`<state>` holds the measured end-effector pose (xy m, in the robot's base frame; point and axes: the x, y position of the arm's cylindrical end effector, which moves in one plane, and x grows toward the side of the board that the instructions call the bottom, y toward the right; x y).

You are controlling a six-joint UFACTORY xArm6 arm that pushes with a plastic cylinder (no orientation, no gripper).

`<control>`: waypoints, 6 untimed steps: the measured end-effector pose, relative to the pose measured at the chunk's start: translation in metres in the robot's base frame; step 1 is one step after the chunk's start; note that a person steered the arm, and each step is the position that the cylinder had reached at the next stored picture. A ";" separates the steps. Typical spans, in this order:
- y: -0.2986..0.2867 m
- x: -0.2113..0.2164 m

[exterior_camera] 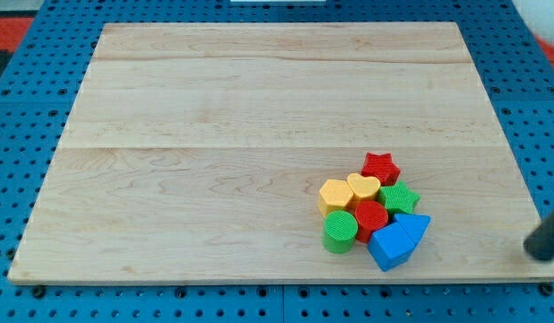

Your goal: Move the blue cube up a bit

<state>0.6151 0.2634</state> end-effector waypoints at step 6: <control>-0.158 -0.016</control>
